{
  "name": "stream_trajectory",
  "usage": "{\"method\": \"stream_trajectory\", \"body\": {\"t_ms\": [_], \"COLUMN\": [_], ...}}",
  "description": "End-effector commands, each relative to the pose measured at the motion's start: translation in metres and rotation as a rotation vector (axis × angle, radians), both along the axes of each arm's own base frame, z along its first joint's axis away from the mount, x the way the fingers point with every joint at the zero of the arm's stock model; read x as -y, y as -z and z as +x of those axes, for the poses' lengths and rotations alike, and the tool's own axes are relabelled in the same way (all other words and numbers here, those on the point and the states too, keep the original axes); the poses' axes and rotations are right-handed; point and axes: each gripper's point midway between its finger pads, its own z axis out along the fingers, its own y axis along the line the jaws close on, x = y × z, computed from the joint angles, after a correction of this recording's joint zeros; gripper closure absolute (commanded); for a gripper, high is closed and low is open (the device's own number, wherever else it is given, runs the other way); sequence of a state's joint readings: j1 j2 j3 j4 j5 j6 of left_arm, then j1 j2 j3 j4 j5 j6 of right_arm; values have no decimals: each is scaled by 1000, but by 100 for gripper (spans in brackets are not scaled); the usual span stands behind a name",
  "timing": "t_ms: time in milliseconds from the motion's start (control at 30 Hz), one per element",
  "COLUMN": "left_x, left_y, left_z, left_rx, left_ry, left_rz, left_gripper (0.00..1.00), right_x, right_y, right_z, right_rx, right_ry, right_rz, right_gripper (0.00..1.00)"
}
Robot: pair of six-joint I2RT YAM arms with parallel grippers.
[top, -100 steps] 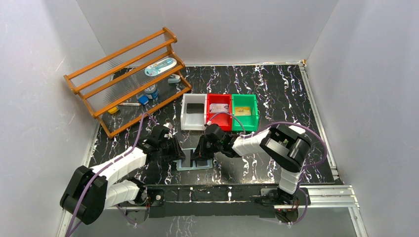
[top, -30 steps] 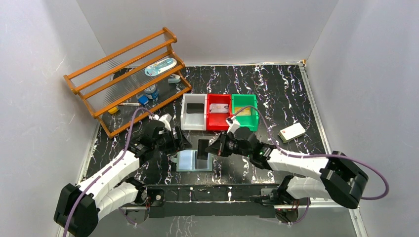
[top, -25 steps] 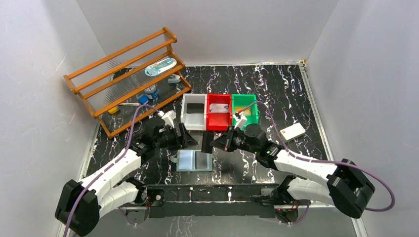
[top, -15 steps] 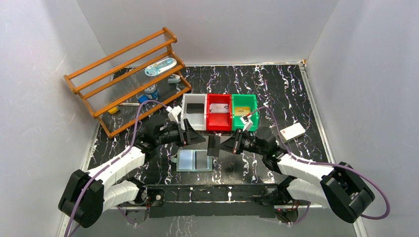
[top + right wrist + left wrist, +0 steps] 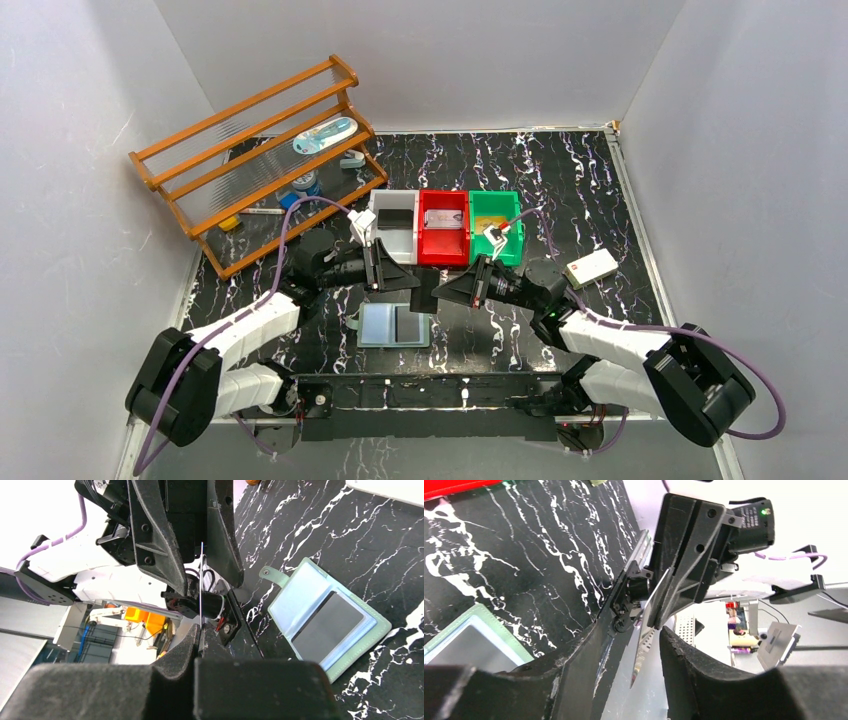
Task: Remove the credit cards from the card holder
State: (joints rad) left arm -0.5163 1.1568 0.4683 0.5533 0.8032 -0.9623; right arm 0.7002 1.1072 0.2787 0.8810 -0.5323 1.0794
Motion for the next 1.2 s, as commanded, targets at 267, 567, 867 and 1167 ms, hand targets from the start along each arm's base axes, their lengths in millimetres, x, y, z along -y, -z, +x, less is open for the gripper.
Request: {"method": "stream_trajectory", "body": {"t_ms": [267, 567, 867, 1167], "left_x": [1, 0, -1, -9], "left_y": [-43, -47, -46, -24], "left_z": [-26, -36, -40, -16], "left_rx": [107, 109, 111, 170], "left_ry": [141, 195, 205, 97], "left_rz": [-121, -138, -141, 83], "left_gripper": [69, 81, 100, 100], "right_x": [-8, -9, -12, 1], "right_y": [-39, -42, -39, -3], "right_z": [3, 7, 12, 23], "right_rx": [89, 89, 59, -32], "right_ry": [-38, -24, -14, 121], "right_rz": [111, 127, 139, 20], "right_gripper": [100, 100, 99, 37]}}
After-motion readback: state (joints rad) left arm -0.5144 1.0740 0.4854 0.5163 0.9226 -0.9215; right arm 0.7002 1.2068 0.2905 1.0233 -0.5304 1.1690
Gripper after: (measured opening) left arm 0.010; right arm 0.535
